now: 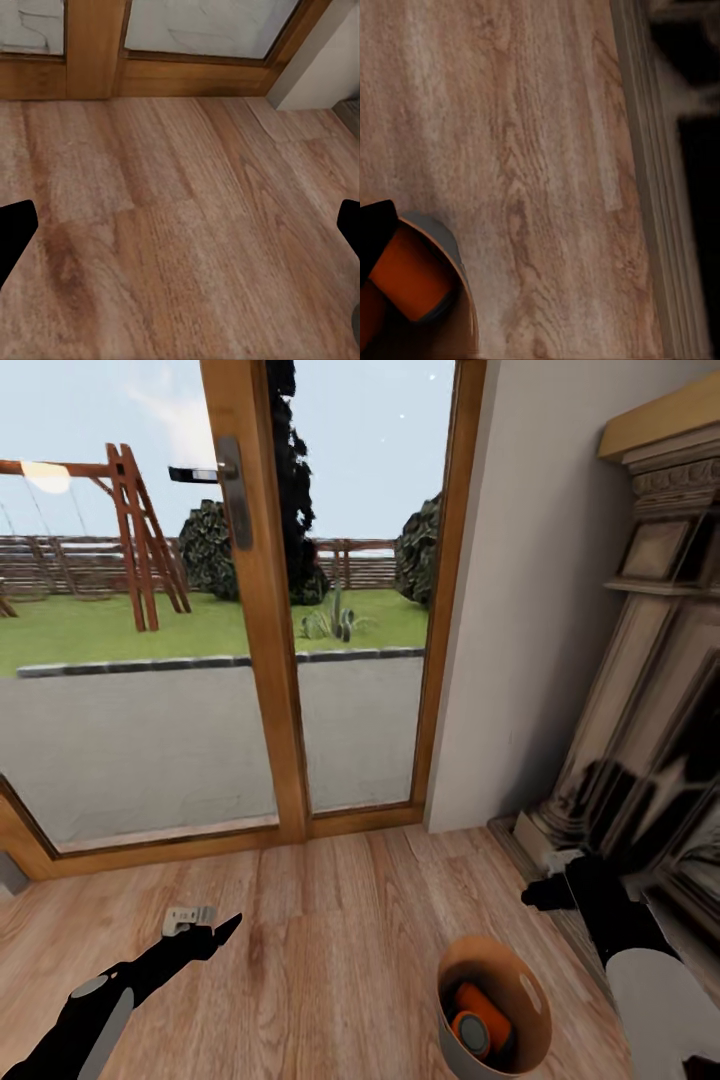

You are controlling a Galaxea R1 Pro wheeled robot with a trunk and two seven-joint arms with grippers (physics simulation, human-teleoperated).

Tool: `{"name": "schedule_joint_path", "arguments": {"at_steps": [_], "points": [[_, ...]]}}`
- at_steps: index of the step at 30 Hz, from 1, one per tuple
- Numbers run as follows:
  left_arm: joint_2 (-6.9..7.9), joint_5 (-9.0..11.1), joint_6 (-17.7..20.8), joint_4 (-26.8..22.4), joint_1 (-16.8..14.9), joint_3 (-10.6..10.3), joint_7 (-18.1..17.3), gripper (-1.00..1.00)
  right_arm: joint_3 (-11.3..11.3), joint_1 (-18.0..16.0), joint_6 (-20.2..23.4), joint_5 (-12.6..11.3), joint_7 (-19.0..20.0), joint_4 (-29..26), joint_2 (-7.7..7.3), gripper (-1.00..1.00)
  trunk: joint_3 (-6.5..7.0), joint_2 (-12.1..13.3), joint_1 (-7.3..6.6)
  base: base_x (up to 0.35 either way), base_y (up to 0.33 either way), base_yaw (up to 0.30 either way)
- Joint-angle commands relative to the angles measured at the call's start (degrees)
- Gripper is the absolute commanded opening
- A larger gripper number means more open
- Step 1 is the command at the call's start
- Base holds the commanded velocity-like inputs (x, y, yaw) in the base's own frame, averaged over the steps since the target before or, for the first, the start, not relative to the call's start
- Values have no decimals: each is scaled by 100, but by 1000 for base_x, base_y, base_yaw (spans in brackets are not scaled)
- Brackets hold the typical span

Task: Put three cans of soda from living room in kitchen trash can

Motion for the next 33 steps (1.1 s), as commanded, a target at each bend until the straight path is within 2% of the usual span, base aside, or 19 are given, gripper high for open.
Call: {"name": "schedule_joint_path", "arguments": {"at_steps": [1, 2, 9, 18, 24, 33], "points": [[0, -1, -2, 1, 0, 0, 0, 100, 8, 160, -3, -2, 4, -223, 43, 100, 19, 42, -23, 0, 0, 0], [0, -1, -3, 2, 0, 0, 0, 100, 21, 403, -9, -1, 8, -575, 111, 100, 37, 82, -45, 0, 0, 0], [0, -1, -5, 3, 0, 3, 0, 100, 102, 1178, -21, 0, 24, -1554, 289, 100, 163, 362, -198, 0, 0, 0], [0, -1, -6, 3, 0, 0, 3, 100, 485, 2105, -46, 0, 34, -2433, 366, 100, 324, 723, -396, 0, 0, 0], [0, -1, -6, 3, 0, 0, 14, 100, 625, 2542, -346, 6, 22, -2646, 370, 100, 432, 964, -528, 0, 0, 0], [0, -4, -6, 19, 0, 0, 57, 100, 625, 3129, -1146, 10, -16, -2716, 373, 100, 593, 1325, -725, 0, 0, 0]]}}
